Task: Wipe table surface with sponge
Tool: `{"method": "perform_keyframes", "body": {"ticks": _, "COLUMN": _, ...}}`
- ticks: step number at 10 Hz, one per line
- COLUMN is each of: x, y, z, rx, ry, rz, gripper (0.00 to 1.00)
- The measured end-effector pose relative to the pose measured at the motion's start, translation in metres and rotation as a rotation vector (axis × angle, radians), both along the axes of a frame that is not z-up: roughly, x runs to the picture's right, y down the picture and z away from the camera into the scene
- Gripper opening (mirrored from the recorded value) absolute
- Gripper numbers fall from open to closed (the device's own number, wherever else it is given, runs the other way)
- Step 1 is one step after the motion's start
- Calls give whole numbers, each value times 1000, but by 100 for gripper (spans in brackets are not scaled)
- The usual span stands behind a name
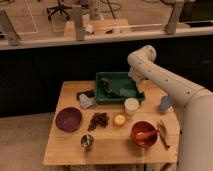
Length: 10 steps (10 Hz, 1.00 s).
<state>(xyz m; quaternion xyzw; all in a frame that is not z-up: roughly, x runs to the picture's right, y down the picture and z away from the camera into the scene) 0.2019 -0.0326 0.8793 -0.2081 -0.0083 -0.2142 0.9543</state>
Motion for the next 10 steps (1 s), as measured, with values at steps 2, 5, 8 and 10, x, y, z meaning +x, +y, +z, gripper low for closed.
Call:
{"method": "perform_keyframes", "body": {"ticks": 2, "x": 6, "y": -7, "z": 17, "rx": -15, "ry": -25, "rz": 40, "gripper": 80}}
{"method": "perform_keyframes", "body": {"ticks": 5, "x": 13, "y": -11, "z": 31, "rx": -43, "ry": -85, "rz": 152, "gripper": 80}}
{"method": "perform_keyframes", "body": {"ticks": 8, "x": 1, "y": -6, "z": 43, "rx": -51, "ry": -98, "rz": 179, "gripper": 80}}
{"method": "perform_keyframes", "body": {"ticks": 10, "x": 0, "y": 8, "z": 54, "rx": -56, "ry": -85, "rz": 170, "gripper": 80}}
